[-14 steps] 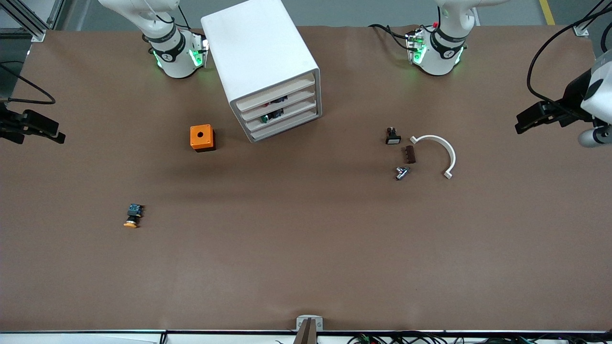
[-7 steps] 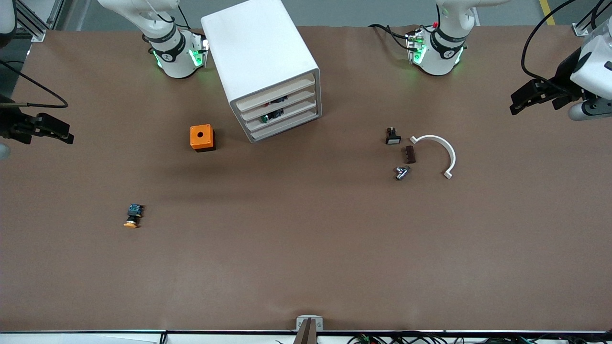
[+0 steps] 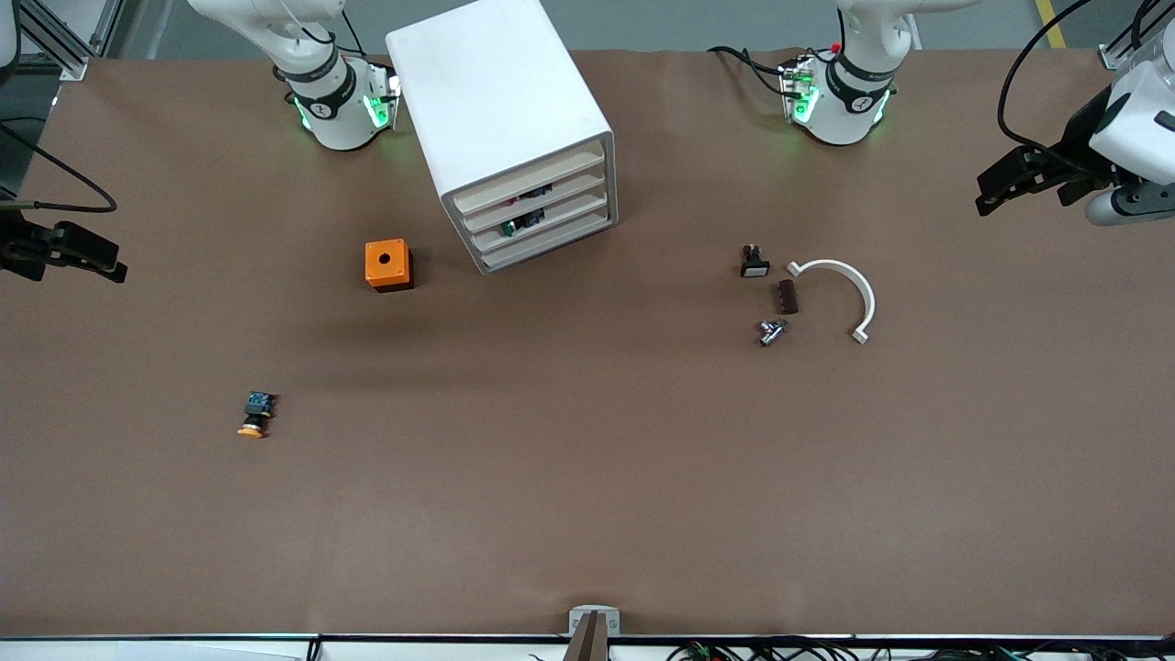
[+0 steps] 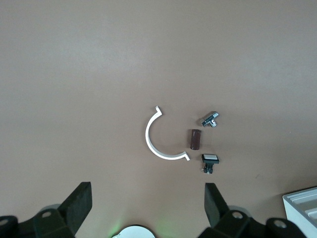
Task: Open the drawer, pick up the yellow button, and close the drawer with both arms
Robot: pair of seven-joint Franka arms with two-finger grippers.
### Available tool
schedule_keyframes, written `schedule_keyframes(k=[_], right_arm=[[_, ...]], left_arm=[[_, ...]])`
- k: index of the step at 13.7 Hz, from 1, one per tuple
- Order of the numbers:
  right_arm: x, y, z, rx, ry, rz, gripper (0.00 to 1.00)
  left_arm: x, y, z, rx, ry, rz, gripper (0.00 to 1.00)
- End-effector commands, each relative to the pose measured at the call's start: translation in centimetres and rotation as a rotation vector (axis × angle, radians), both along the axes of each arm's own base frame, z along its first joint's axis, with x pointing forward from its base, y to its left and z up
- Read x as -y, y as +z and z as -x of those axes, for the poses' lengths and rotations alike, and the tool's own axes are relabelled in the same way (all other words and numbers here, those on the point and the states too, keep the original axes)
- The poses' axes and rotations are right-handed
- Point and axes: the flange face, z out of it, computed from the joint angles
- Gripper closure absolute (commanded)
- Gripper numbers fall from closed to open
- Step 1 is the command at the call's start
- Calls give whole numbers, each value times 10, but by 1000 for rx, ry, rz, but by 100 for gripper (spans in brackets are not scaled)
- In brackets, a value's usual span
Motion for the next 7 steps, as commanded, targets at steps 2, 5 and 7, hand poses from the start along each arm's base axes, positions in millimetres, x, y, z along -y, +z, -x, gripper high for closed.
schedule_keyframes(k=[2,5,7], right_arm=[[0,3,4,7,-13,17,0],[-1,3,4,4,-10,17,0],[0,3,4,5,-10,17,0]], left_arm=[[1,11,1,5,-26,1,0],[2,8,-5,2,-30,0,0],[4,8,-4,2,-33,-2,0]])
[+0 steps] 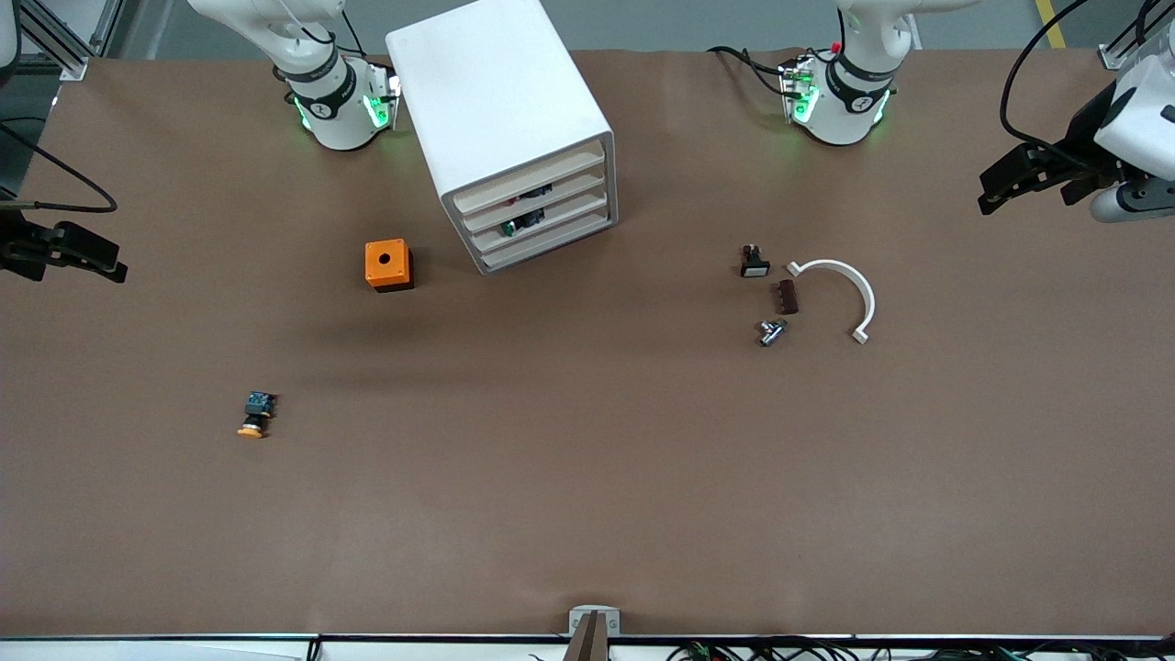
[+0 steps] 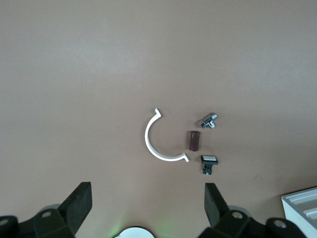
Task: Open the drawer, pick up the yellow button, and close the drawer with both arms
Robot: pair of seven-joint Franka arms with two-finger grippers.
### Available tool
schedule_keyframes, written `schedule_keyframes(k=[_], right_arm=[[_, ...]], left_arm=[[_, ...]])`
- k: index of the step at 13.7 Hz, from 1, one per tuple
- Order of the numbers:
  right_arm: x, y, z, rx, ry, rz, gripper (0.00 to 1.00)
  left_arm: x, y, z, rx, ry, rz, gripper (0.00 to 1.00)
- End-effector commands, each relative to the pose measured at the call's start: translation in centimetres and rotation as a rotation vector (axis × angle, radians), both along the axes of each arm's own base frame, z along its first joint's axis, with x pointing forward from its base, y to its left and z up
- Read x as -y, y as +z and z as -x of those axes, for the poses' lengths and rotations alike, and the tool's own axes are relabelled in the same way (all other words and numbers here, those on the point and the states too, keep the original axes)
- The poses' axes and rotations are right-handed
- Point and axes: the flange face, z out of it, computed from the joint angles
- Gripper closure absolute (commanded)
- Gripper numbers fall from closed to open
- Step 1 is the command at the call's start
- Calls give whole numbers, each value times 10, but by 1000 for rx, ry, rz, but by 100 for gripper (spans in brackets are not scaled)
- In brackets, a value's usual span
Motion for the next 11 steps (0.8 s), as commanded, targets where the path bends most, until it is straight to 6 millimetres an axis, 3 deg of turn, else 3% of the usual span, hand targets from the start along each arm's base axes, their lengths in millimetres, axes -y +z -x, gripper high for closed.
schedule_keyframes(k=[1,11], right_arm=[[0,3,3,7,-8,17,0],[-1,4,3,13,-6,17,0]], left_arm=[[1,3,-2,-9,-39,-3,0],[-1,3,-2,-11,-55,-2,0]])
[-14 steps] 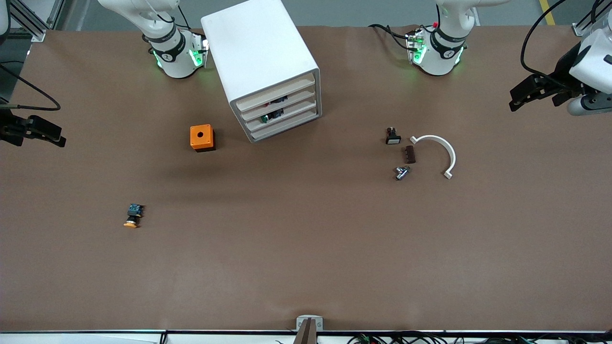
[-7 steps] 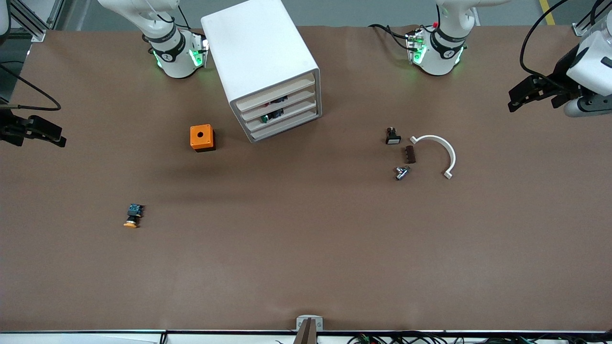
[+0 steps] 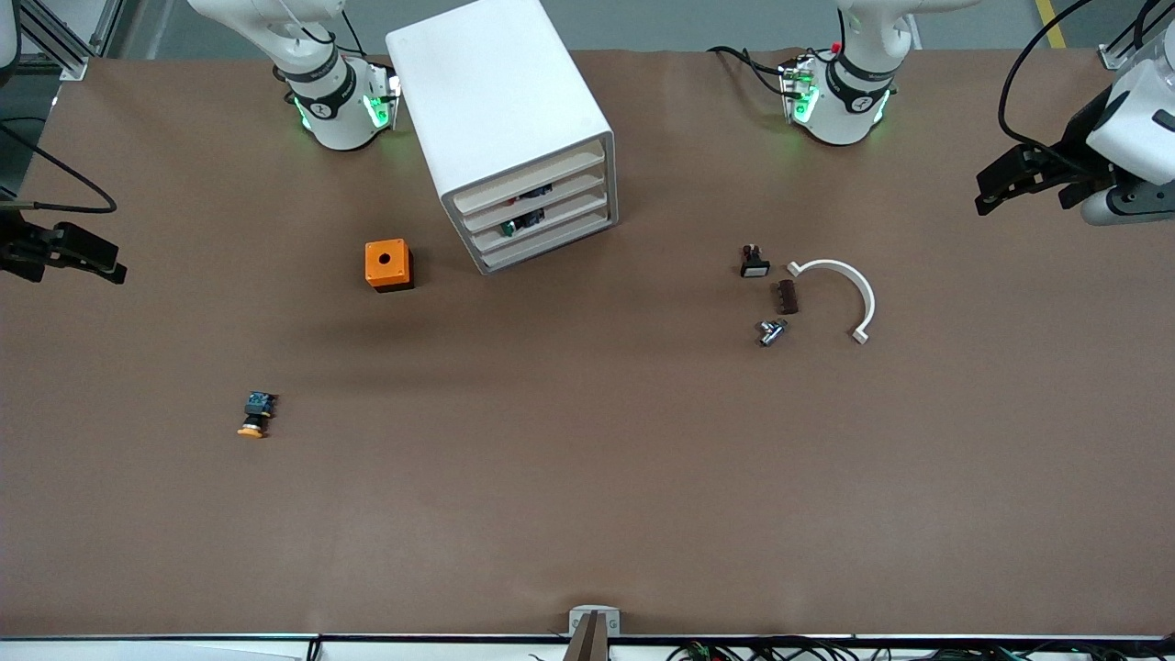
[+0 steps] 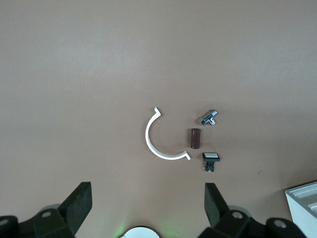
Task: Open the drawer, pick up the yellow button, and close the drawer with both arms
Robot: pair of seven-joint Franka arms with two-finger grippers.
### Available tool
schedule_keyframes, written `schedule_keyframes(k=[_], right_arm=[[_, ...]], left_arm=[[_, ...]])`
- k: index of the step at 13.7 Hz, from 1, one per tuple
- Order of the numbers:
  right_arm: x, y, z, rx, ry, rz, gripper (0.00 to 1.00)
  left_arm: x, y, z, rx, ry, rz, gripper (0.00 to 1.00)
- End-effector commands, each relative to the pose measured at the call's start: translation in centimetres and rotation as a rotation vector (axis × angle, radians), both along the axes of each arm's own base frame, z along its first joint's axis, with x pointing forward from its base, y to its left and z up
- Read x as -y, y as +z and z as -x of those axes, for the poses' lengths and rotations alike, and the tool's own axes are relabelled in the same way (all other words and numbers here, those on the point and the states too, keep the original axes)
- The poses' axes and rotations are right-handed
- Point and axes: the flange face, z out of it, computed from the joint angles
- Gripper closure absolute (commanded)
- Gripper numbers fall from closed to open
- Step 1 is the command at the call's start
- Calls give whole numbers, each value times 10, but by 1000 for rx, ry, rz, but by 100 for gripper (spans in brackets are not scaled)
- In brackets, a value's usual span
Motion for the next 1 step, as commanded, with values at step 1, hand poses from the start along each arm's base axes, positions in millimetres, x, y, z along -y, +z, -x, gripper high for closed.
schedule_keyframes(k=[1], right_arm=[[-2,3,4,5,-5,17,0]], left_arm=[[0,5,-1,-5,-17,-4,0]])
